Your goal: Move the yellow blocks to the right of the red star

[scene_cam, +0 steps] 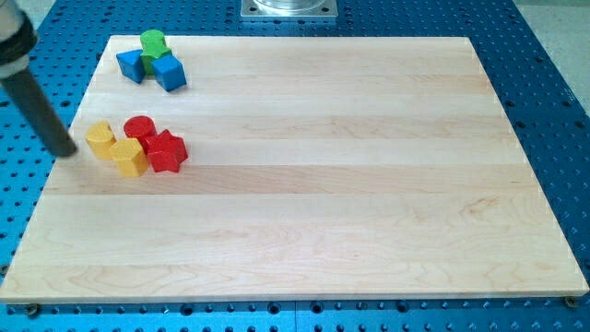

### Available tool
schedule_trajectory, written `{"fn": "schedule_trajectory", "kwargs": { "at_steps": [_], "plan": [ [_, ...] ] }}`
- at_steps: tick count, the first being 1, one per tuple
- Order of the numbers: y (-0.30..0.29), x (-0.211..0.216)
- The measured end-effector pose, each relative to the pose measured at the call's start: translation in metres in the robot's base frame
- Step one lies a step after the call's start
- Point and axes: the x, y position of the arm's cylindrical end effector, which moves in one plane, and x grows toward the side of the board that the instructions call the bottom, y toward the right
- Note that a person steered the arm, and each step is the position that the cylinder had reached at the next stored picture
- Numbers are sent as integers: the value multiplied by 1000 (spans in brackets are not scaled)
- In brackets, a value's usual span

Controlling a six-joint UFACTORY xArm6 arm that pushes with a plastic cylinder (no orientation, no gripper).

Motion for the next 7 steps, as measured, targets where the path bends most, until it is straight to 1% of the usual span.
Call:
{"fn": "schedule_trajectory", "kwargs": {
  "at_steps": [1,2,3,4,5,6,7],
  "plan": [
    [10,-24],
    [16,-21],
    [34,8],
    [69,28],
    [111,75],
    [99,82],
    [70,88]
  ]
}}
